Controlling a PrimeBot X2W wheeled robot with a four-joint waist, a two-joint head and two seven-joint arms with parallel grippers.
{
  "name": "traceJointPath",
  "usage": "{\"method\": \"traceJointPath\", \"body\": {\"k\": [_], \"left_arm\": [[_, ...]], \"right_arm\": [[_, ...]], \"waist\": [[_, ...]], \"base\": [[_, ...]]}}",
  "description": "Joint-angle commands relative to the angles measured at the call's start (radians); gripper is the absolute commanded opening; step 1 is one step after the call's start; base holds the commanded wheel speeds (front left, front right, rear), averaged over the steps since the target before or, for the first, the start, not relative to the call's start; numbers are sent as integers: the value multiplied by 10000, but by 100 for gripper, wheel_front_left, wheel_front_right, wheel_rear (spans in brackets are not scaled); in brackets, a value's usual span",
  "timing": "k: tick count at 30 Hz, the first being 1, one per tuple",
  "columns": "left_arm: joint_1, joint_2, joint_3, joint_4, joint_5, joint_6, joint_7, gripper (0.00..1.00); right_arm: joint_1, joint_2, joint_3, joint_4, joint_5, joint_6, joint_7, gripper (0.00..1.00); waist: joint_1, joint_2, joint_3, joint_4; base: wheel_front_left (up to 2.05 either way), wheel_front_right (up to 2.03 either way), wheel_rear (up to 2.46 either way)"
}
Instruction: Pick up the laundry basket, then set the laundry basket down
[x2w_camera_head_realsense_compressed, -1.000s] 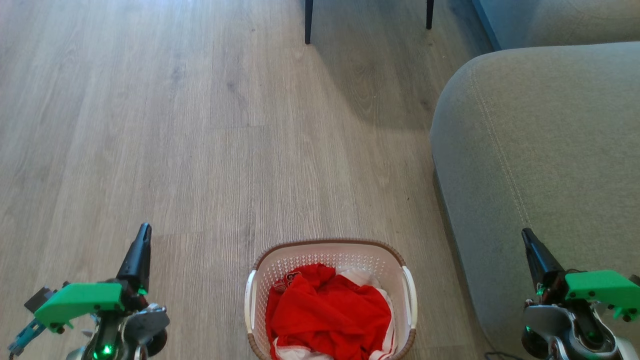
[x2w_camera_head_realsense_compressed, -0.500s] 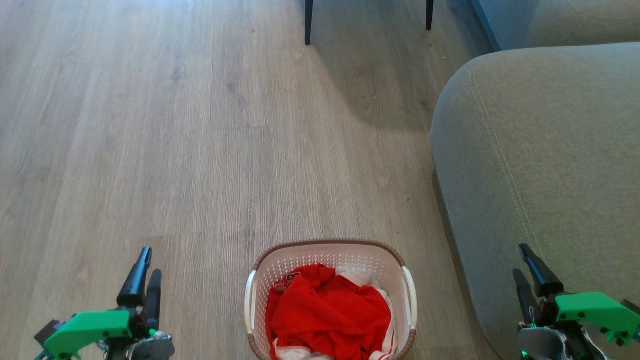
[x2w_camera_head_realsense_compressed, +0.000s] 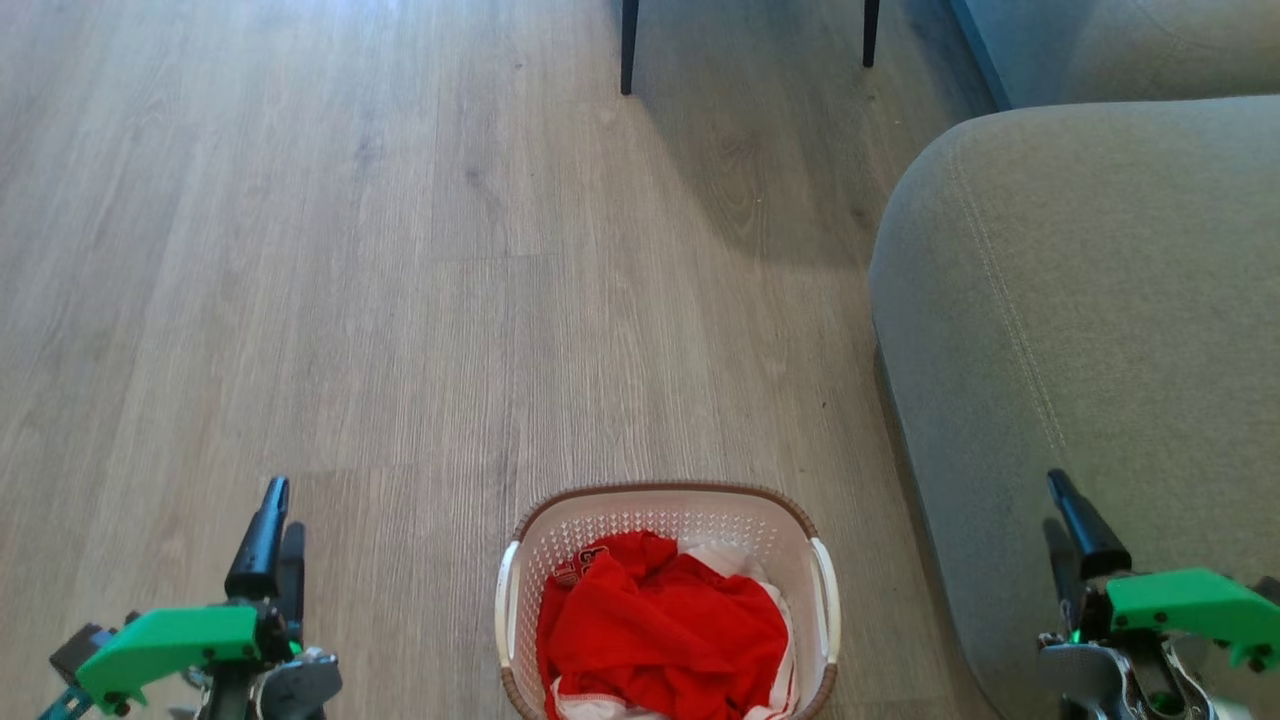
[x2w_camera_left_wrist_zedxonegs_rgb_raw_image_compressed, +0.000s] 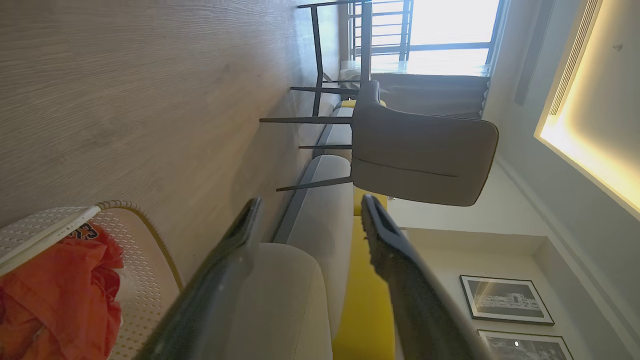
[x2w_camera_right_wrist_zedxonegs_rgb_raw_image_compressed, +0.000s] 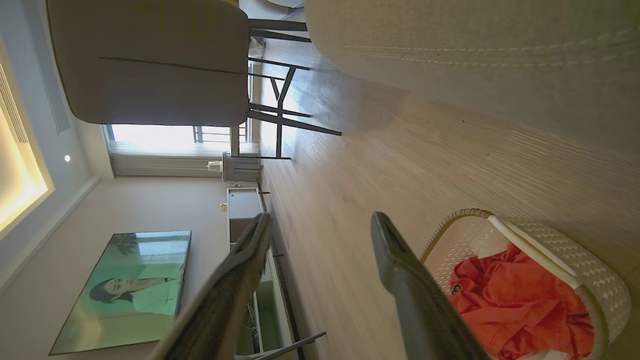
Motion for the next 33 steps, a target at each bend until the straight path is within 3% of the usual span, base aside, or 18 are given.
{"method": "traceJointPath", "body": {"k": [1,12,22,33], "left_arm": [[-528,83,199,-371,158,-17,-93,100],[-769,89,584,-945,1227,-23,-415,100],[-988,95,798,-2018,2560,390,-709,100],[-1071,101,-33,-3574,5269,1984,-1032,100]], "right_arm": [[-563,-64,-17,-433,-223,14,-135,100],[-900,-74,51,-1255,-2073,20,-456,100],[-1213,-82,581,-2254,-4531,26,-748,100],[-1520,-217,1486,-2985,-7112,32,-1070,100]], "waist": [[0,0,-4,20],[0,0,-12,235],[0,0,26,419],[0,0,56,608]], "base": [[0,0,0],[0,0,0],[0,0,0],[0,0,0]]}}
